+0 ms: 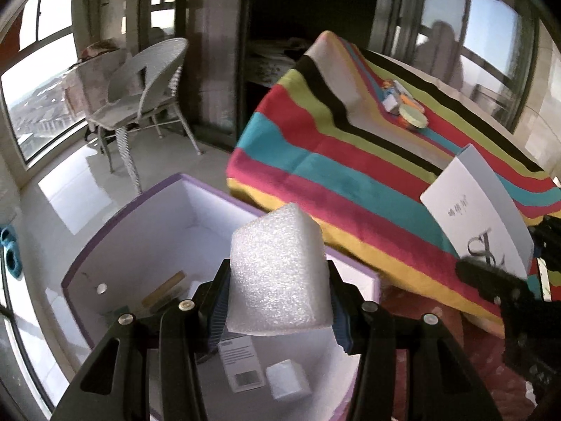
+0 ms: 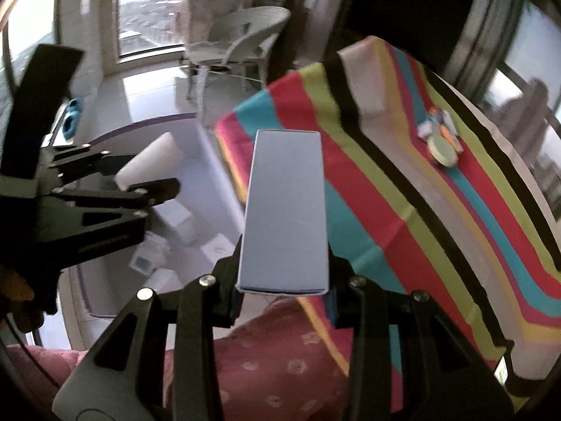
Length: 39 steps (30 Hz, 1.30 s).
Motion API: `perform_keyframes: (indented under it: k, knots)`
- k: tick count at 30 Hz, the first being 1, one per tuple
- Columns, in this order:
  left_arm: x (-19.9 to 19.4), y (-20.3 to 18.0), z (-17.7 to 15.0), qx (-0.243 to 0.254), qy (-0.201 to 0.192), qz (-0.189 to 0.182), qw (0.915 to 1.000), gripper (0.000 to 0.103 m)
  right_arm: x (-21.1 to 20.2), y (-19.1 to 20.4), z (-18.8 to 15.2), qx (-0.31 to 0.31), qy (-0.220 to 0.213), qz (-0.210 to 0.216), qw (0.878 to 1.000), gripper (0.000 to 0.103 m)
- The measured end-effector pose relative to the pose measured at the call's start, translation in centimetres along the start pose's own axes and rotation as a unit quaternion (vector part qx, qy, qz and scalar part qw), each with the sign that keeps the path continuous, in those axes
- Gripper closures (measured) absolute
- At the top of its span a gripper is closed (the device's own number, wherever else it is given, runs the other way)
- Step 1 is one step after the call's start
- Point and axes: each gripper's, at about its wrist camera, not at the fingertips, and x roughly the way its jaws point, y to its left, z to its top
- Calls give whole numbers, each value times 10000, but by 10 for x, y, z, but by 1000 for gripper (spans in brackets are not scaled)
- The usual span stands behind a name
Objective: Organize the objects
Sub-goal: 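Carry the long white box and foam block over the bin with both tools, then open both tools to drop the long box and foam block into the bin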
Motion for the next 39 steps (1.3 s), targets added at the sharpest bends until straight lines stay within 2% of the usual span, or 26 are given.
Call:
perform_keyframes:
  k: [3, 14, 20, 22, 23, 24, 25, 26, 29, 34, 39]
  knots:
    - [-2, 13, -2, -74, -20, 76, 9999, 53, 2, 14, 3, -111, -22, 239, 9996, 63]
    - [3, 53, -12, -317, 98, 489, 9983, 53, 17, 49, 12, -517, 6, 714, 9961, 63]
    - [15, 70, -14, -494, 306, 873, 9945, 51, 33, 61, 11, -630, 96, 1077, 9921, 62]
    - [22, 76, -13, -648, 435, 1126, 9906, 47, 39, 61, 12, -604, 135, 1267, 9900, 62]
    - [25, 79, -11, -739, 489, 1256, 9881, 43, 44, 59, 12, -547, 177, 1422, 9882, 58]
    - [26, 81, -11, -801, 516, 1329, 9865, 34, 46, 57, 12, -482, 205, 1505, 9872, 53]
    - [28, 83, -10, -850, 537, 1389, 9852, 28, 49, 53, 13, -410, 208, 1537, 9870, 41]
    - [31, 82, -8, -879, 560, 1447, 9840, 26, 51, 47, 12, -297, 186, 1538, 9875, 34]
    - [41, 73, 0, -784, 631, 1531, 9831, 24, 57, 29, 11, -32, 167, 1549, 9878, 33]
    - [64, 35, 23, -390, 717, 1604, 9837, 24, 74, -20, 6, 598, 237, 1368, 9885, 33]
    - [90, -14, 50, 12, 706, 1416, 9874, 24, 84, -77, -3, 1130, 264, 924, 9889, 31]
